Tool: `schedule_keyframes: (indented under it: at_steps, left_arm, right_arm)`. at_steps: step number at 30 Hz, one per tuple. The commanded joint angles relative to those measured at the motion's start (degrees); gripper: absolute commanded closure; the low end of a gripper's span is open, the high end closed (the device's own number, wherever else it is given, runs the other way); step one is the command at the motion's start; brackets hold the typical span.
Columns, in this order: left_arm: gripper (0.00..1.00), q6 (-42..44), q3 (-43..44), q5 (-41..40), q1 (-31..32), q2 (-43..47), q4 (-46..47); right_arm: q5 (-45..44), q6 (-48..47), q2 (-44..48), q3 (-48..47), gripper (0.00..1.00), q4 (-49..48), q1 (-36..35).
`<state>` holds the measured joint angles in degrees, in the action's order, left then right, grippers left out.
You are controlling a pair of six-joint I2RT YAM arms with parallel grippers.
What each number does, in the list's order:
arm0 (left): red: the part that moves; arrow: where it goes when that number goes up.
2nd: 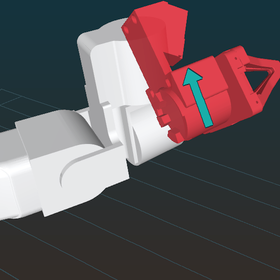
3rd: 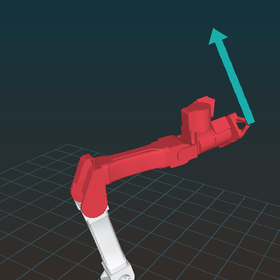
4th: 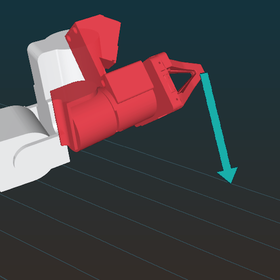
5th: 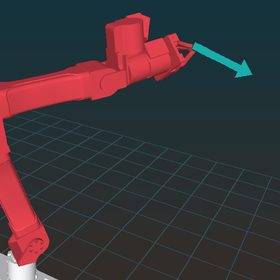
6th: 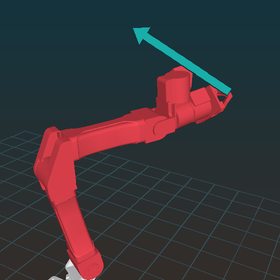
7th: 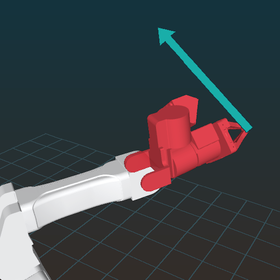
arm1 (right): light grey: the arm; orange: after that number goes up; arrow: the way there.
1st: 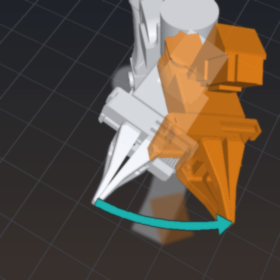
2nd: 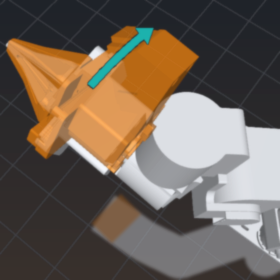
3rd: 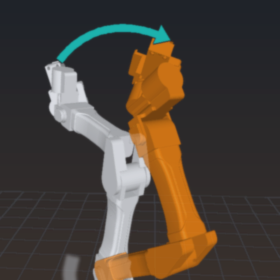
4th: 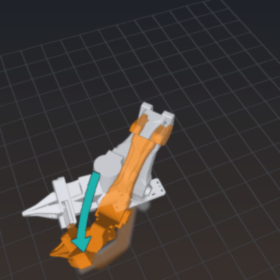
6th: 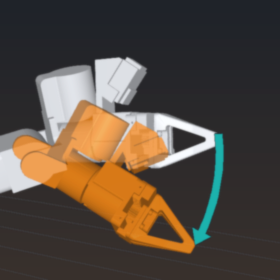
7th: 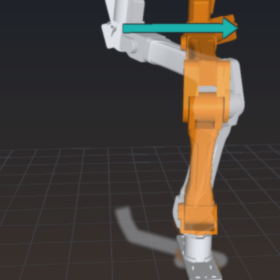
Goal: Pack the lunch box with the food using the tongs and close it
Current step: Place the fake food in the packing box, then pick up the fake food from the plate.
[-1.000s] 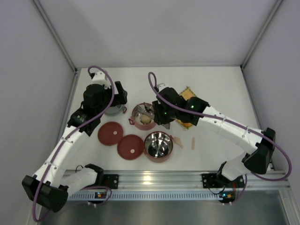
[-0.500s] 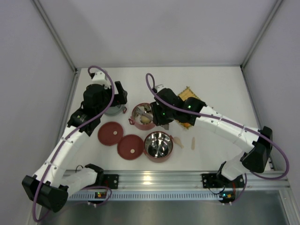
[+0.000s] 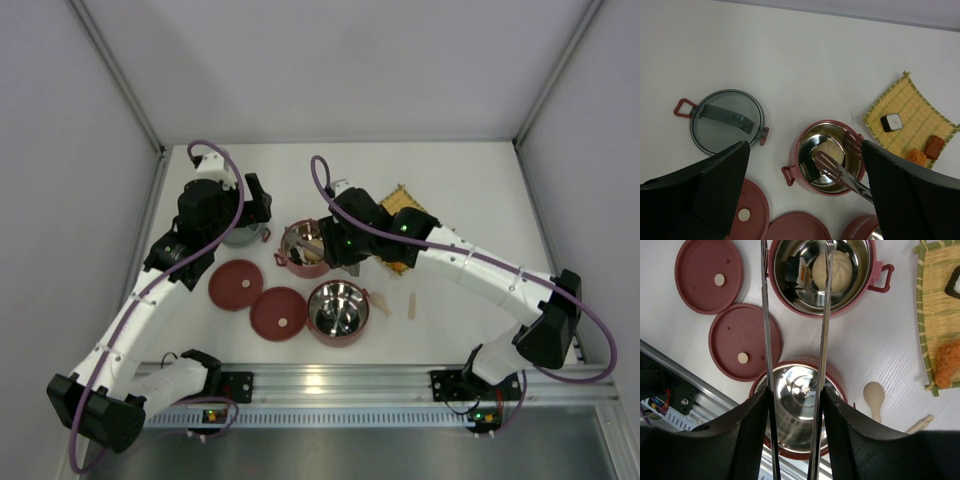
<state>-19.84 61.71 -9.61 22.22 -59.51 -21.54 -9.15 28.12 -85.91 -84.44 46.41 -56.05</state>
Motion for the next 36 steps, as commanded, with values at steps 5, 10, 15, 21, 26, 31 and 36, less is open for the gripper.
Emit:
schedule_keyframes:
  at_steps: [5,10,15,21,26,31,36]
  left_arm:
    - [0.01,-0.3,1.7,0.6,-0.2,0.6,0.6]
    - [0.01,-0.3,1.7,0.7,-0.2,0.7,0.6]
    - [0.01,-0.4,1.6,0.9,-0.2,0.7,0.6]
    - [0.01,-0.4,1.6,1.1,-0.2,0.5,0.7]
    - [0.01,-0.4,1.7,1.0,-0.2,0.5,0.7]
    - [0.01,-0.3,1.7,1.0,-0.2,0.5,0.7]
    - [0.01,-0.2,1.7,0.8,-0.1,0.6,0.7]
  right_arm:
    - [-4.0,-0.3,3.7,-2.3,0.54,-0.4,1.4]
    - [-5.5,-1.5,8.8,0.2,0.54,1.6,7.2]
    - [-7.3,-2.9,13.0,5.0,0.54,2.6,15.6]
    - [-7.2,-4.3,12.5,10.7,0.53,0.0,21.3]
    - [-6.3,-4.6,9.0,12.2,0.54,-1.9,21.7]
    - [-3.7,-4.9,6.5,13.9,0.54,-4.4,21.8]
    - [-3.7,-4.9,4.4,15.0,0.54,-5.6,21.8]
